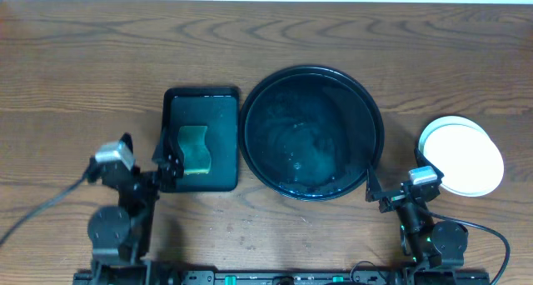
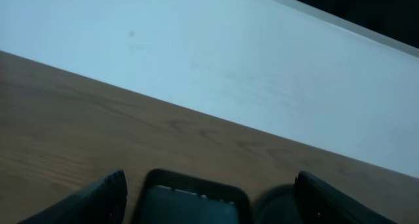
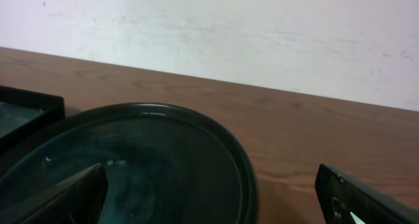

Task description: Clean dirty plates on tray and stack at the side

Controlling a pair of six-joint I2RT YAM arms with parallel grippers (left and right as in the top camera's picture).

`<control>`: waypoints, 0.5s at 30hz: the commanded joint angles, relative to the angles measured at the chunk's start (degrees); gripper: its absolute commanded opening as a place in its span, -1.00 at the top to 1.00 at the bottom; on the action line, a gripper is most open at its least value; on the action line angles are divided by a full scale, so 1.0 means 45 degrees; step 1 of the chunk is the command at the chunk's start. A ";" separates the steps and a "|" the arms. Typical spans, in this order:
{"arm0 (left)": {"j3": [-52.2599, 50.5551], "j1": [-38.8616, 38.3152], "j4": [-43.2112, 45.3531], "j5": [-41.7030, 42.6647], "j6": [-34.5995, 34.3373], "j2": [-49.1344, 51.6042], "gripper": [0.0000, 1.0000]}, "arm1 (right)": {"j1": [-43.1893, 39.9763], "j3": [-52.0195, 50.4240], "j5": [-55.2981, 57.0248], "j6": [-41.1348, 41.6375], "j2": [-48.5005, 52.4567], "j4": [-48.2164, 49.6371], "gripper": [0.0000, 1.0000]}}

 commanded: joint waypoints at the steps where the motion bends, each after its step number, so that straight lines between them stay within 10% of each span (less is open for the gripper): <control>1: -0.1161 0.0325 0.0204 -0.0466 0.0301 -0.1588 -0.64 | -0.0126 -0.0029 0.0058 -0.0058 -0.0087 -0.0024 -0.98; 15: -0.3648 0.0389 -0.0510 -0.0500 0.0170 -0.3065 -0.65 | -0.0126 -0.0029 0.0058 -0.0063 -0.0087 -0.0024 -0.98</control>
